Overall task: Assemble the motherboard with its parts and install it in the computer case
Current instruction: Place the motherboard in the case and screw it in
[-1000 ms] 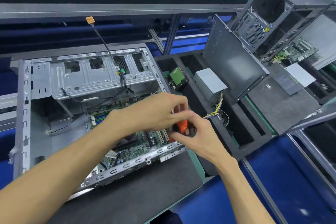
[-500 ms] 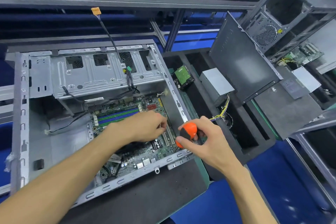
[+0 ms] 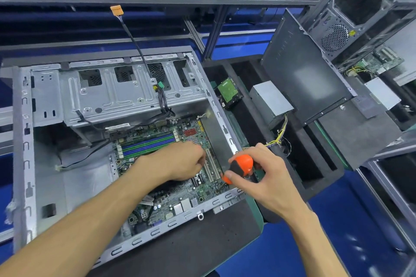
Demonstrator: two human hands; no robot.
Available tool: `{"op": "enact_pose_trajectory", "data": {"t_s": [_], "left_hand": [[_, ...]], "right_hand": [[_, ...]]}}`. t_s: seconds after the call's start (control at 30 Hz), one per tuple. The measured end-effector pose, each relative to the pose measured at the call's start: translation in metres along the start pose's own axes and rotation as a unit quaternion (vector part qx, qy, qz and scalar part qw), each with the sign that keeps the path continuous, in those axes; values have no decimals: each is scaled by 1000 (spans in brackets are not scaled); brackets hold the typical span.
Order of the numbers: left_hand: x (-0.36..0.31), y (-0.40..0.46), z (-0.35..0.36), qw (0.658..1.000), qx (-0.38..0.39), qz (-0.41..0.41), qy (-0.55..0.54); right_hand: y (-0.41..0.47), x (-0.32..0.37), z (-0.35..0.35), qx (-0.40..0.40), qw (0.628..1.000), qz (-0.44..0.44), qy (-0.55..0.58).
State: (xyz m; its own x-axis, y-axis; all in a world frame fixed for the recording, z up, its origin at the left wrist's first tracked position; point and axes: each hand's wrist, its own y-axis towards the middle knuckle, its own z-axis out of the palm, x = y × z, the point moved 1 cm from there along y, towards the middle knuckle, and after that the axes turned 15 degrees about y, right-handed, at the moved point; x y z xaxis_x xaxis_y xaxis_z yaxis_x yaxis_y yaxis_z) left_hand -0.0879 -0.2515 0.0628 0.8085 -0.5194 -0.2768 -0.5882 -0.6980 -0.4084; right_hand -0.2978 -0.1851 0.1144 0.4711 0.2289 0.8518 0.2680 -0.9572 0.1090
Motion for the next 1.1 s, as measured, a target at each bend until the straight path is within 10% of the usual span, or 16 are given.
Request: {"op": "enact_pose_trajectory", "data": {"t_s": [0.7,1.1], "left_hand": [[-13,0,6,996,33,84,-5],[-41,0,25,953,124,117,249]], "right_hand": [[3,9,1,39,999,10,-20],[1,11,2,28,999,26,-6]]}}
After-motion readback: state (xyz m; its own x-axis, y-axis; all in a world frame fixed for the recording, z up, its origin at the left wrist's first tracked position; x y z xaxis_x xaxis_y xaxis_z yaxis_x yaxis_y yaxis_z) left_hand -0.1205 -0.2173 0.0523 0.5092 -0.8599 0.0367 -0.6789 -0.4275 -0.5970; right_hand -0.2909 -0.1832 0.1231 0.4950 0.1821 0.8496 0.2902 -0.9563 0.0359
